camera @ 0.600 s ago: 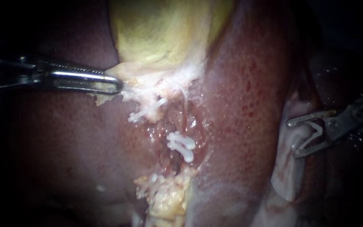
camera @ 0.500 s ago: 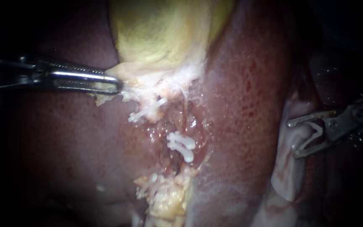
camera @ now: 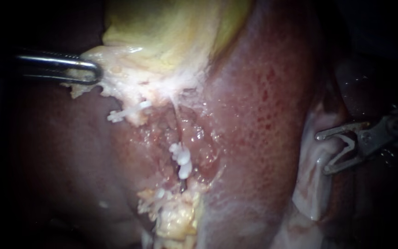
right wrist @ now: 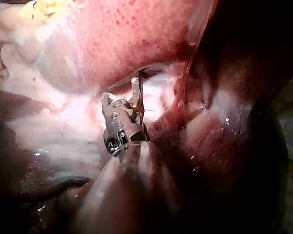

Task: Clipping third clip right tube

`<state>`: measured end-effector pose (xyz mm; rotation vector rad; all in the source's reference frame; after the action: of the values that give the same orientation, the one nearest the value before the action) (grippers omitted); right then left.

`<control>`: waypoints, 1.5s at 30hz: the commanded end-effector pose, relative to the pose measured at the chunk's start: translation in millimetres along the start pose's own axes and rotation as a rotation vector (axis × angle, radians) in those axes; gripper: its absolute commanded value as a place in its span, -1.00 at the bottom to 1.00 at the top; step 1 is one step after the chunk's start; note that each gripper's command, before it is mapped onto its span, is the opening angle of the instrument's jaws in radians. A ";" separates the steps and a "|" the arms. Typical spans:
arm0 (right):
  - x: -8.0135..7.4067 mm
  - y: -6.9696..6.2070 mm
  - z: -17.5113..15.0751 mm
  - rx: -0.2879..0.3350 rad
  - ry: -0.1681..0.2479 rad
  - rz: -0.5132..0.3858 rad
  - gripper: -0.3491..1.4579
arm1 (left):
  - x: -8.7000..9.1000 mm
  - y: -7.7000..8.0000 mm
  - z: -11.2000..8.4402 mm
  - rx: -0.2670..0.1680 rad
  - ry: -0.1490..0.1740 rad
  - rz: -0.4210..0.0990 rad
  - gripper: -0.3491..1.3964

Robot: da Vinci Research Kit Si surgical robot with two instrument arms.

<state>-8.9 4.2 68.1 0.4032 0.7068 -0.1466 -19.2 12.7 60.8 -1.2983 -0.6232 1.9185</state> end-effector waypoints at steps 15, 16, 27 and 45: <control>11.9 -0.5 -0.6 0.105 0.370 0.244 -0.14 | -0.4 0.1 0.2 0.004 0.003 0.002 -1.00; 13.0 -0.6 -0.1 0.116 0.399 0.275 -0.14 | -0.4 0.1 0.2 0.004 0.003 0.002 -1.00; 18.9 1.8 4.4 0.149 0.574 0.474 -0.14 | -0.5 0.1 0.2 0.005 0.003 0.002 -1.00; 17.7 6.9 10.5 0.124 0.590 0.662 -0.14 | -0.6 0.1 0.2 0.006 0.003 0.003 -1.00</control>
<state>12.8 6.4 66.2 0.7958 1.1037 0.5865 -19.3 12.2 61.1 -1.2988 -0.6144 1.9188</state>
